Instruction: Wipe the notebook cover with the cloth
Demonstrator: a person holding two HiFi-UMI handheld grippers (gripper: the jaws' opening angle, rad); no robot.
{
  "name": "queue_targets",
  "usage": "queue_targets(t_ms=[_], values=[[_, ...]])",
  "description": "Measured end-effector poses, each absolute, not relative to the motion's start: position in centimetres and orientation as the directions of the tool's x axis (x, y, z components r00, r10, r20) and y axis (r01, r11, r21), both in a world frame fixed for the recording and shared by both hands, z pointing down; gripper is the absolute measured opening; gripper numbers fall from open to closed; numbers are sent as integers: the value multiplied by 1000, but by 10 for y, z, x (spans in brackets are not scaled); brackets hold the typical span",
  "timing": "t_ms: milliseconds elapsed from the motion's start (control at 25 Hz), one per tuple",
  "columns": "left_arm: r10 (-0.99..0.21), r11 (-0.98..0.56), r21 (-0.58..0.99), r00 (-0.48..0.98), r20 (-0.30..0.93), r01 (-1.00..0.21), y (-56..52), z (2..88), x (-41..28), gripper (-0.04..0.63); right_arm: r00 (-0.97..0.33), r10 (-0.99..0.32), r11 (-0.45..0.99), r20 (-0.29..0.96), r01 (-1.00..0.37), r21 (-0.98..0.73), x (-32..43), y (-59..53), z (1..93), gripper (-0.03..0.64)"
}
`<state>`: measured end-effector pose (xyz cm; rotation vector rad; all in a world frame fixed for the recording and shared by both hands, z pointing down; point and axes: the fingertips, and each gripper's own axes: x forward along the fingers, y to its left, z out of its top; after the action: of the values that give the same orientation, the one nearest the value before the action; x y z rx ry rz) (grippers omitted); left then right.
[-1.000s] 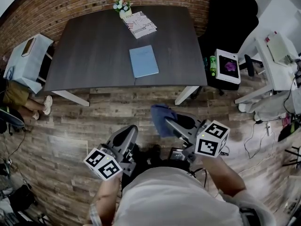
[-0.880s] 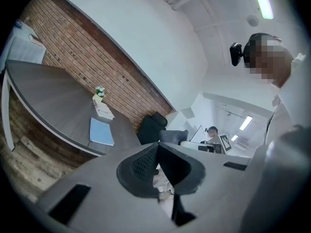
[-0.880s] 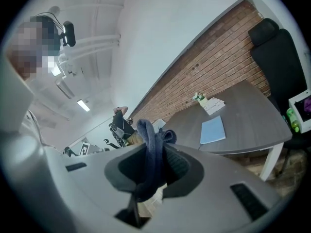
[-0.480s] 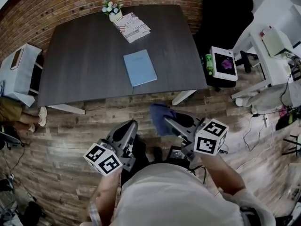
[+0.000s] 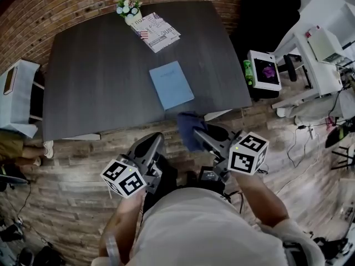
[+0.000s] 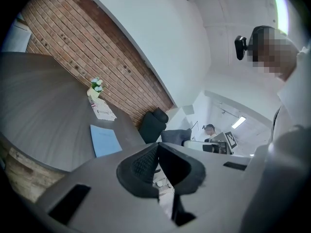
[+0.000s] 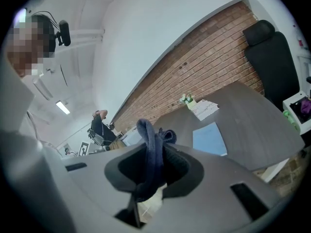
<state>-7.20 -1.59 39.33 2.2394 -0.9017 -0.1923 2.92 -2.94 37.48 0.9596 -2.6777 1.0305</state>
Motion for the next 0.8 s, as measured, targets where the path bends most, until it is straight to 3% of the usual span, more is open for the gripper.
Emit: queue_targets(t_ms=[800], values=[[-613, -510, 679, 777, 144, -528, -62, 426, -108, 8, -759, -530, 545, 378, -646, -535, -20, -81, 394, 84]])
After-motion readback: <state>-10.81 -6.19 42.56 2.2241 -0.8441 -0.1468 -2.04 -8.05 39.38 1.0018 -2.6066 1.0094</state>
